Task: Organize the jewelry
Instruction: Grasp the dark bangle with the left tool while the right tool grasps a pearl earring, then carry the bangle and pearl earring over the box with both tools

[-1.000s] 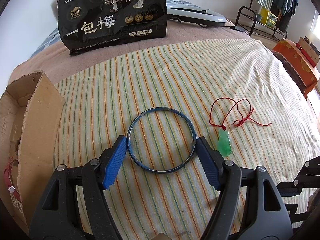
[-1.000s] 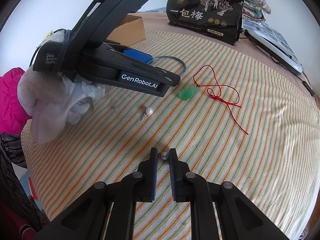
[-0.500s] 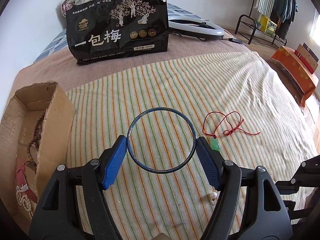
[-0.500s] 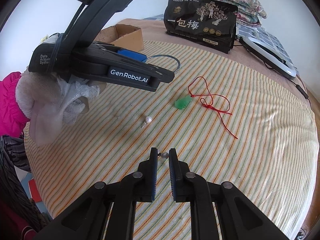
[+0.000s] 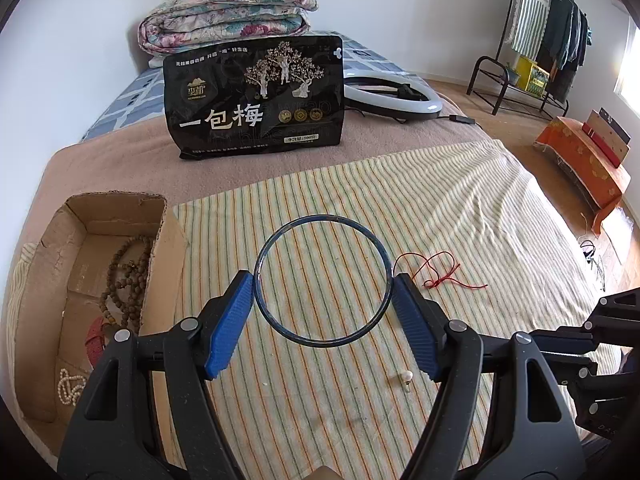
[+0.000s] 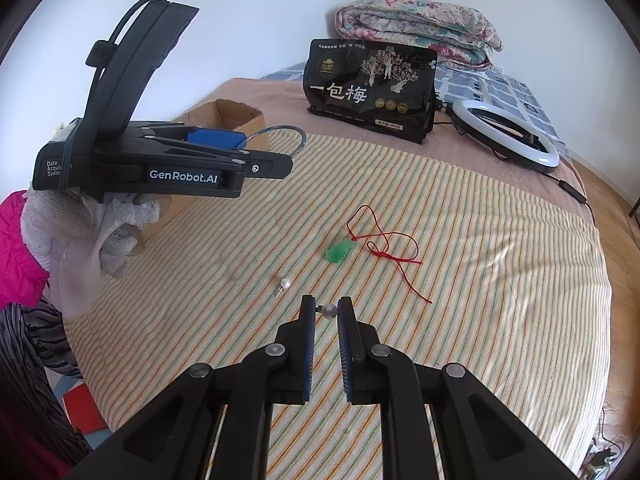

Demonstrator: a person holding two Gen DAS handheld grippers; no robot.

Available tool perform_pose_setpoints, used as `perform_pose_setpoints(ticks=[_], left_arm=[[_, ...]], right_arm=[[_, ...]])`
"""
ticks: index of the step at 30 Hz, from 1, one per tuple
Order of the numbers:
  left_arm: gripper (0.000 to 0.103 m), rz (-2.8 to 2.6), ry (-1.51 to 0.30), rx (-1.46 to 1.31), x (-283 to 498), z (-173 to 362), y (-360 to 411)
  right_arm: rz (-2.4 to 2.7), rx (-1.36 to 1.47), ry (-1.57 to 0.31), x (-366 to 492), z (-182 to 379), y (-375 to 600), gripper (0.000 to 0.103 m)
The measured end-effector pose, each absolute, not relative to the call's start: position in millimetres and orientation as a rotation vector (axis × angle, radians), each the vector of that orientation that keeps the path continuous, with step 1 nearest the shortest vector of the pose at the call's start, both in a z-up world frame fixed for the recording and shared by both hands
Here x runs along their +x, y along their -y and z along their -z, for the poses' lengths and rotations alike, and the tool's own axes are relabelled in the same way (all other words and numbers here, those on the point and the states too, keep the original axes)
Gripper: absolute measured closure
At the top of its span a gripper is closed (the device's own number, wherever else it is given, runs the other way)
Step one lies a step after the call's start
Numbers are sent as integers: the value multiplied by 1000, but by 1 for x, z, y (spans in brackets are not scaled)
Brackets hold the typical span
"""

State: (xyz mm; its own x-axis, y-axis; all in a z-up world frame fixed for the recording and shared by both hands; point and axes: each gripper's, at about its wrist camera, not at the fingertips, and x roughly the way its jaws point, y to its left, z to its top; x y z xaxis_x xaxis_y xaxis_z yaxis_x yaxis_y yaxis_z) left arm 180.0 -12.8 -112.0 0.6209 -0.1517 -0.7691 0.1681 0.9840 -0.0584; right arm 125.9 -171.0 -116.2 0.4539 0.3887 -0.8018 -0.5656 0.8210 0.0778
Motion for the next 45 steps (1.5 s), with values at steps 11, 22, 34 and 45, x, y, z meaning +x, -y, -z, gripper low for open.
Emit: perform_pose_setpoints(ticks=[11, 22, 34, 45], left_arm=[[30, 161, -820, 6, 165, 75, -15], [30, 107, -759, 14, 141, 41, -64], [30, -10, -735, -27, 119, 30, -144], [30, -74, -747, -19, 96, 38, -183]], right_arm=[[-592, -216, -876, 117, 88, 152, 94], [-632, -190, -833, 118, 66, 116, 94], [-708, -201, -794, 130, 49, 61, 94], [-771, -207, -774, 148, 41, 8, 94]])
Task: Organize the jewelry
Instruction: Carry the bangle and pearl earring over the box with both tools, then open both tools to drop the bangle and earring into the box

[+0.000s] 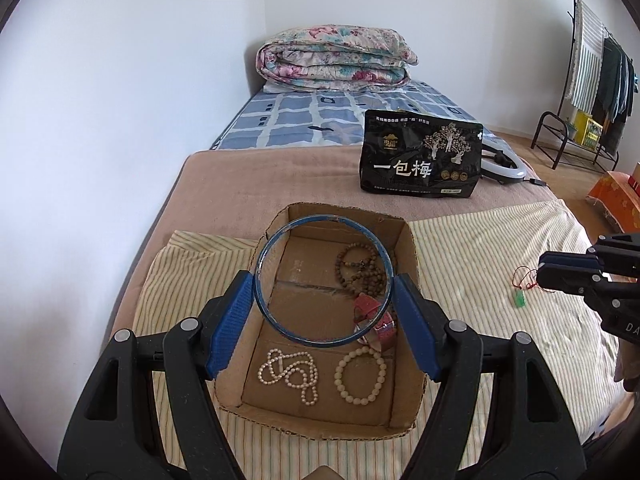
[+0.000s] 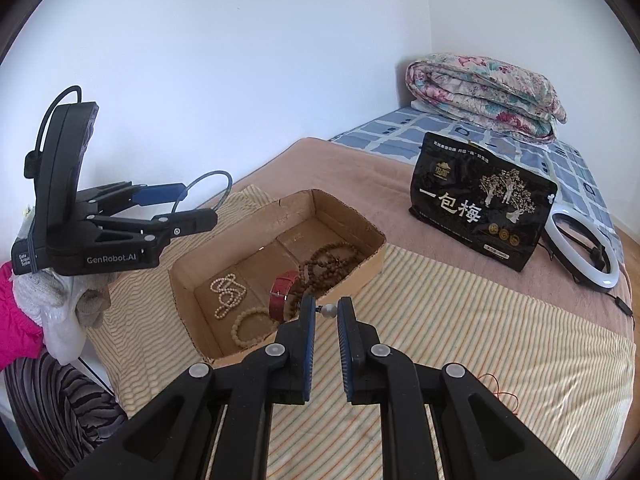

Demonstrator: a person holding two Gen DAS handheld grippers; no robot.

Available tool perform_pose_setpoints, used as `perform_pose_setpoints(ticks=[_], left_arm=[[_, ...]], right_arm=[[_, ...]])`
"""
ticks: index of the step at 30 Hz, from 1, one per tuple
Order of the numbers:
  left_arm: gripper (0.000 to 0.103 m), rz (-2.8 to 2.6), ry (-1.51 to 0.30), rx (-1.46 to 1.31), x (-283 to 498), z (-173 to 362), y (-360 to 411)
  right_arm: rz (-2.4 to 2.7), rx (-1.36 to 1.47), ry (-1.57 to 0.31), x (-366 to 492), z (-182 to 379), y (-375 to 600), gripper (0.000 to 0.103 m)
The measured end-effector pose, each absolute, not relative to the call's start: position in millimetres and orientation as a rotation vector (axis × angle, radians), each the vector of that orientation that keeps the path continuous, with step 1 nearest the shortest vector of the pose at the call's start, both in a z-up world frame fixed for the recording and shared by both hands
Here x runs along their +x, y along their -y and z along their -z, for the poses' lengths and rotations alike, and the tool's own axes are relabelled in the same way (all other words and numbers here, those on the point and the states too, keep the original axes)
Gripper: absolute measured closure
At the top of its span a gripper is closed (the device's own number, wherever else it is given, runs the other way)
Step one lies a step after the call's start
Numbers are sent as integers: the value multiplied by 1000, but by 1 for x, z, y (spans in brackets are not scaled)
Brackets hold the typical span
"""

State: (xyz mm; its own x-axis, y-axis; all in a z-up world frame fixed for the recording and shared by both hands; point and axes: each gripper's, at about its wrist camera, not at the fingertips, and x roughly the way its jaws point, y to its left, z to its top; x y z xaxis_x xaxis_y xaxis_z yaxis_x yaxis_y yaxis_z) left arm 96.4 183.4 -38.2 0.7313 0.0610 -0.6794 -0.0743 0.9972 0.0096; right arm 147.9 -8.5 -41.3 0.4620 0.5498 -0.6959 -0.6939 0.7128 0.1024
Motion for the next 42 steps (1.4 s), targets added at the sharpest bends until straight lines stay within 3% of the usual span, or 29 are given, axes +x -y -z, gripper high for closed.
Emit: perform_pose_setpoints(ticks=[37, 40, 42], left_arm=[[30, -71, -800, -32, 88, 62, -203], [30, -69, -807, -34, 89, 64, -204], [30, -64, -810, -32, 90, 65, -204]], right_arm=[[-850, -202, -833, 219, 66, -104, 94], [-844, -195, -838, 221, 69, -104, 93], [-839, -189, -842, 222, 70, -104, 84]])
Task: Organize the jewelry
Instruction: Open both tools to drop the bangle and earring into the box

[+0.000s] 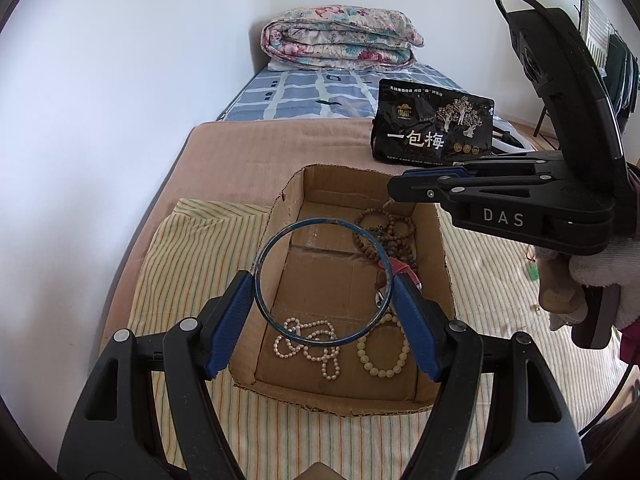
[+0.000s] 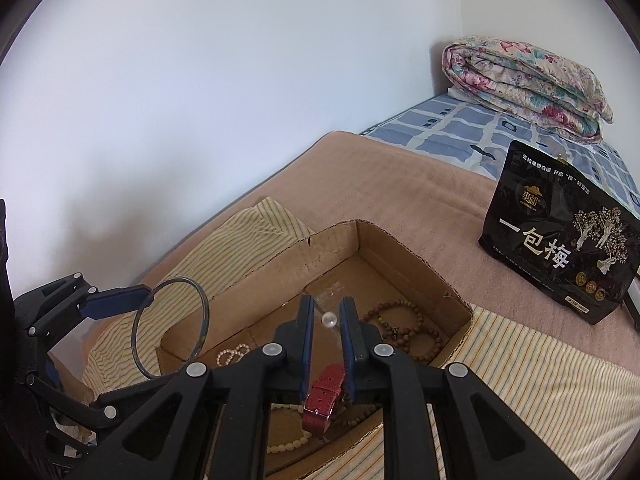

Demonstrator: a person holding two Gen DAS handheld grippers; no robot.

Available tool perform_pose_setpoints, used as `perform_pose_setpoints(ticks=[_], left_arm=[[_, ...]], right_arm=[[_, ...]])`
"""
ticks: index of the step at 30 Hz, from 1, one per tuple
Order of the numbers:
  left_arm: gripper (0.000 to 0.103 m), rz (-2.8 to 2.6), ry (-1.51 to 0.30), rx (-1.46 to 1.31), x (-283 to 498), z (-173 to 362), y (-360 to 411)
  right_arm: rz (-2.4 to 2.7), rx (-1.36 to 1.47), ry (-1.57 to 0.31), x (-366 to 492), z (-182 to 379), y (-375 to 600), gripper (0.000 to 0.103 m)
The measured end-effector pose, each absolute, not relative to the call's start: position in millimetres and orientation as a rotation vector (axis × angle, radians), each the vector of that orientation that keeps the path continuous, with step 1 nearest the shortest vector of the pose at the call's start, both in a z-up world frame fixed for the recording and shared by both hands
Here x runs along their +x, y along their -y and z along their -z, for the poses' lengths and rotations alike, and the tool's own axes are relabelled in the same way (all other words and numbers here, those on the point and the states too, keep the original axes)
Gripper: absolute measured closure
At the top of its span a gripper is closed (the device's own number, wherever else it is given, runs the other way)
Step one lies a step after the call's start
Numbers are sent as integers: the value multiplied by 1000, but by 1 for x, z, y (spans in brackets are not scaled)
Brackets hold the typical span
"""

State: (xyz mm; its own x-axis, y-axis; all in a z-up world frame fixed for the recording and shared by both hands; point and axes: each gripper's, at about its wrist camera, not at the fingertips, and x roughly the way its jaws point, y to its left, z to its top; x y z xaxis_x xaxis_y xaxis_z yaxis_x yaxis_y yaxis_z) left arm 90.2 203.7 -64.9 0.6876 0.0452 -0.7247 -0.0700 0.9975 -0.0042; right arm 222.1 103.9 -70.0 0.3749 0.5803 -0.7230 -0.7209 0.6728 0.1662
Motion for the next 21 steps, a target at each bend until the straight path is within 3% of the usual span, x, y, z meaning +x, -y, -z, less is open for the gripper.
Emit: perform_pose_setpoints(ticks=[4, 6, 9, 15, 21], left_arm=[[30, -57, -820, -29, 92, 67, -202], [26, -55, -827, -27, 92, 68, -200], [19, -58, -824, -25, 91, 67, -199], [18, -67, -846, -29, 93, 71, -199], [18, -68, -838, -24, 93, 70, -198]], right_arm=[[-815, -179, -832, 222, 69, -101, 65], [-798, -177, -823, 222, 67, -99, 36], [-768, -170, -795, 220, 64, -96, 17], [-725, -175, -780, 218, 60, -92, 3], [-711, -164, -780, 218, 58, -87, 2]])
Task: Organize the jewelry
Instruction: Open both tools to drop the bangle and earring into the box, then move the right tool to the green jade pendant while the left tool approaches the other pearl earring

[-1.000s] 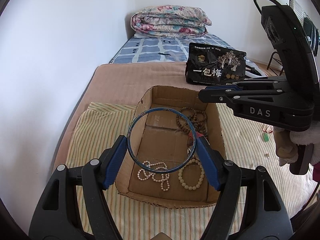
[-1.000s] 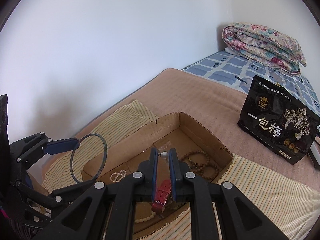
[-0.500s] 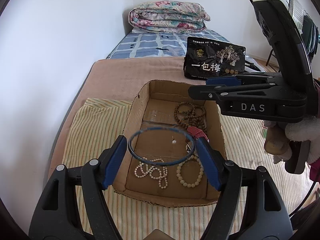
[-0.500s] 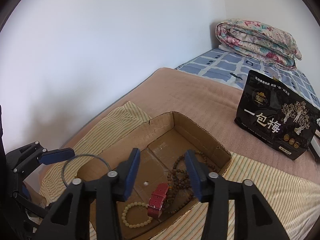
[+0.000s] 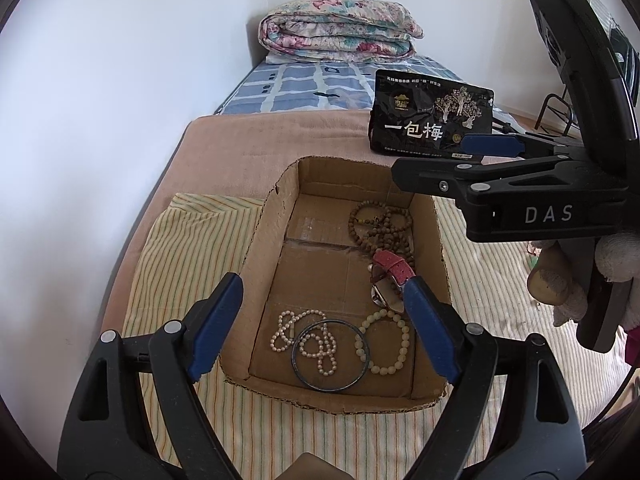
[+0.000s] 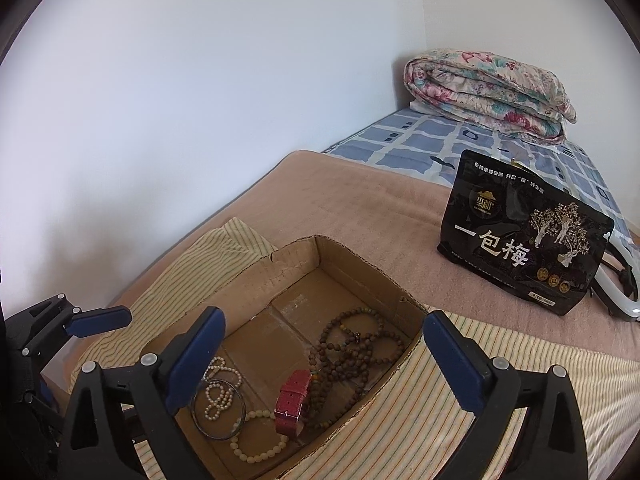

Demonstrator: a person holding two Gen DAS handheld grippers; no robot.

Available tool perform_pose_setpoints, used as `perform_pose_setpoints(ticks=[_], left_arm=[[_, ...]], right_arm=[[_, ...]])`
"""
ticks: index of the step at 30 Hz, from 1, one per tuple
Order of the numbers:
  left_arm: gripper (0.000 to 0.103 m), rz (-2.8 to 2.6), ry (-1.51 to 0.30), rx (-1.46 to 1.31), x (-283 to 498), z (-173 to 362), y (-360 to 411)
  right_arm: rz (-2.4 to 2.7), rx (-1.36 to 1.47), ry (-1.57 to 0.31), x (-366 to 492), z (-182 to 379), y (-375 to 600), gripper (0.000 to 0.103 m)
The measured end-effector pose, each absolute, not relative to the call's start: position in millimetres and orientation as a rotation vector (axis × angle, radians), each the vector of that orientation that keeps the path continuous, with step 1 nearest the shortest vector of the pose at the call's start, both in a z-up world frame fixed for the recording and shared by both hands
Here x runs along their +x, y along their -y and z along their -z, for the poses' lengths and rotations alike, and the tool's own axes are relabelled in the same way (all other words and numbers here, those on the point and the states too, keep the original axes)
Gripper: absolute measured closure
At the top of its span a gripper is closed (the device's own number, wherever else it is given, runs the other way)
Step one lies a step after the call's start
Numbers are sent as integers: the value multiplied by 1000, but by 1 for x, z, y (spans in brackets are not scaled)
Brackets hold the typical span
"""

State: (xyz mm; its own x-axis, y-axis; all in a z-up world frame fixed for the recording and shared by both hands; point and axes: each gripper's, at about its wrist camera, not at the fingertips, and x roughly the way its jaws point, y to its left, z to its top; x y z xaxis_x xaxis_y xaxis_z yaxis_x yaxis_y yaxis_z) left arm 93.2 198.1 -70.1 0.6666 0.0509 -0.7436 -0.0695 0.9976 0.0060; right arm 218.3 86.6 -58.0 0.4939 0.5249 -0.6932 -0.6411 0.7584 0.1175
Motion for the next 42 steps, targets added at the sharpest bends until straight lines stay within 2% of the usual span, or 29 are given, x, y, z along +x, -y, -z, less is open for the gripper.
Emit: perform_pose_setpoints(ticks=[21, 42], left_arm=[[18, -53, -770, 29, 86, 44, -173], [18, 74, -768, 68, 92, 31, -99]], right_arm=[[-639, -188, -733, 205, 40, -40, 0], [-426, -103, -730, 200, 36, 104, 0]])
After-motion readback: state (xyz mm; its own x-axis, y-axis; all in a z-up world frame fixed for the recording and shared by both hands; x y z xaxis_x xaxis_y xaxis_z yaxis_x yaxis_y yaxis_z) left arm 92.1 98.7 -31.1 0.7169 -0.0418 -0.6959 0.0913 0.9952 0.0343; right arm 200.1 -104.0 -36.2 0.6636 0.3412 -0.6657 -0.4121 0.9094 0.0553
